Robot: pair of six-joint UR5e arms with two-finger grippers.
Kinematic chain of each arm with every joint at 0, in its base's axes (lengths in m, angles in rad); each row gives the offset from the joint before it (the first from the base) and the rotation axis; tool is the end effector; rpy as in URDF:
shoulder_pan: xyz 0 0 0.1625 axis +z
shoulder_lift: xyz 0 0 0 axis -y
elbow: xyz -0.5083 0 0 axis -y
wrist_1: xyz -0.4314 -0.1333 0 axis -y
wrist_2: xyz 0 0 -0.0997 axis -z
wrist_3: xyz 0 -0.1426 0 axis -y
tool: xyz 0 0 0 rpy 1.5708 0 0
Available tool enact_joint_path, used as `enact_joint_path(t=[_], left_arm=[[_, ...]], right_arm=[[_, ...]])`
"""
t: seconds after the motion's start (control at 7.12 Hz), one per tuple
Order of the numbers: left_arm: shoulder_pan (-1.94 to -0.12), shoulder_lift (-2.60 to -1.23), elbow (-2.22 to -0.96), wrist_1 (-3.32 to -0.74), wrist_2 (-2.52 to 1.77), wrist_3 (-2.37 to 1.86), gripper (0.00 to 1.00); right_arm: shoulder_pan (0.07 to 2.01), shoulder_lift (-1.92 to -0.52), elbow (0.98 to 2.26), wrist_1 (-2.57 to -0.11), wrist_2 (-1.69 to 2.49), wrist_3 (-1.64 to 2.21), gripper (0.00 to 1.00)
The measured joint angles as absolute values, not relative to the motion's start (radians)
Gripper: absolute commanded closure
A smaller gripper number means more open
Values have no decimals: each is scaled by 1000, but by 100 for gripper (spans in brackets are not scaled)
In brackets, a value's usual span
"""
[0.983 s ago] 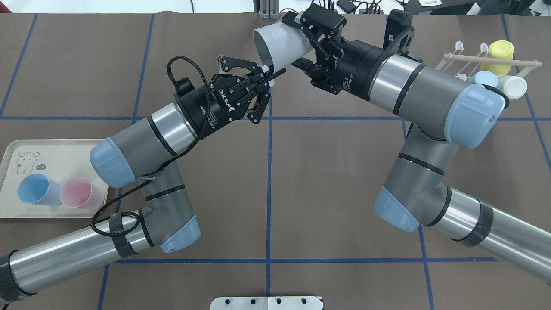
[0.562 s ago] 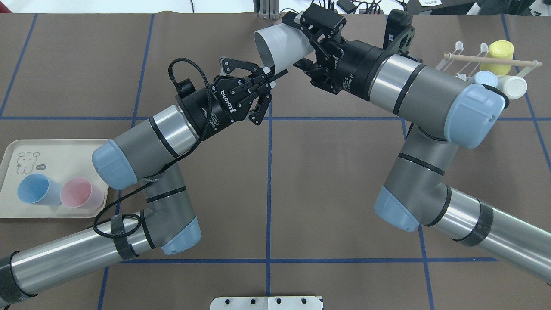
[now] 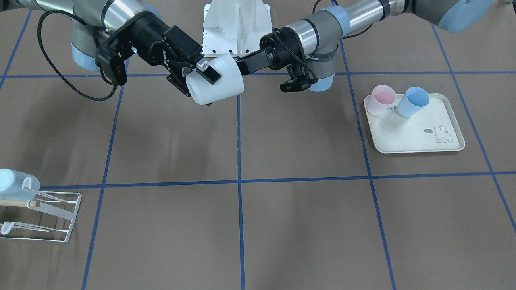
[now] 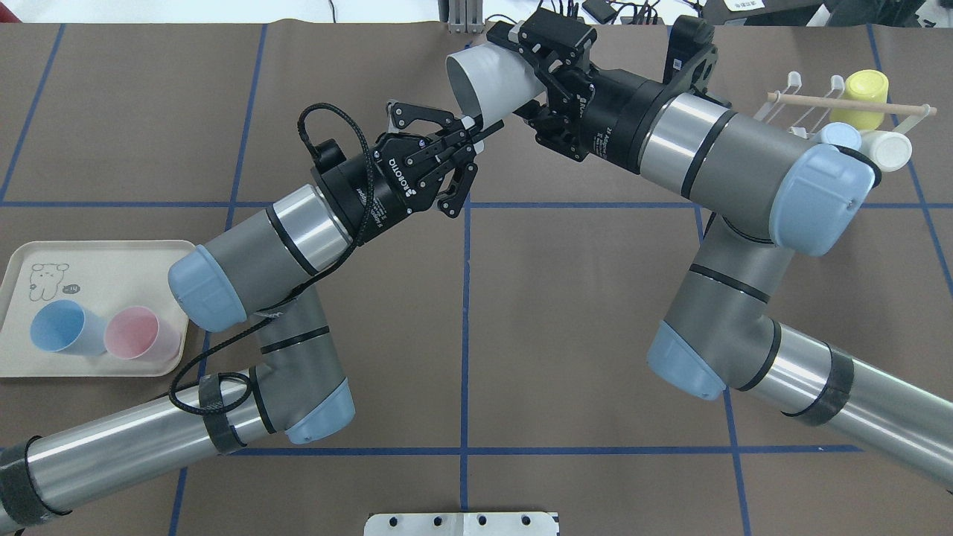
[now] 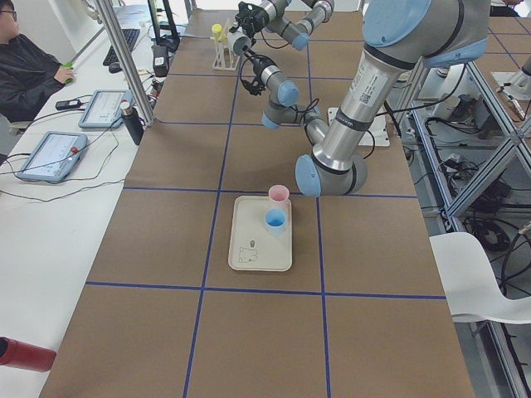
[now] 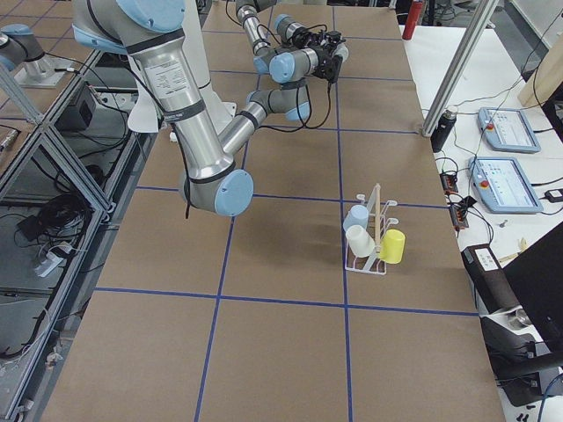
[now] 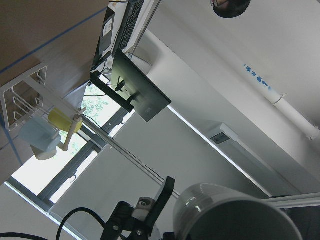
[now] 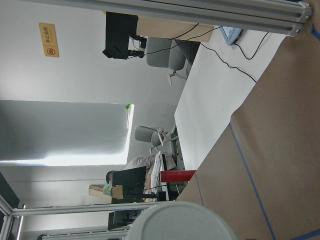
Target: Transfer IKEA cup to right arm and place on rack
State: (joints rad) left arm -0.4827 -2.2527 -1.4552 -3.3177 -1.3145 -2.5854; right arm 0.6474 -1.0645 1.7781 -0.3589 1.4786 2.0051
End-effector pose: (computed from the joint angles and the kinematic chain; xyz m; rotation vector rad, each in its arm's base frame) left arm 0.5579 -0.4837 0.1590 -0.5247 2.4696 -0.9922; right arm -0.4470 -0.5216 0.1818 0.2778 -1.9912 0.7996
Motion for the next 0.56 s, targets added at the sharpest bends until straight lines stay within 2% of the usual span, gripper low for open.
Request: enact_joint_path(t=[0.56], left_arm=[[-484,-2253,-1460,-3328,-1315,-2576,0]], right_arm=[[654,-1068,1779,-359,1479,1977,100]])
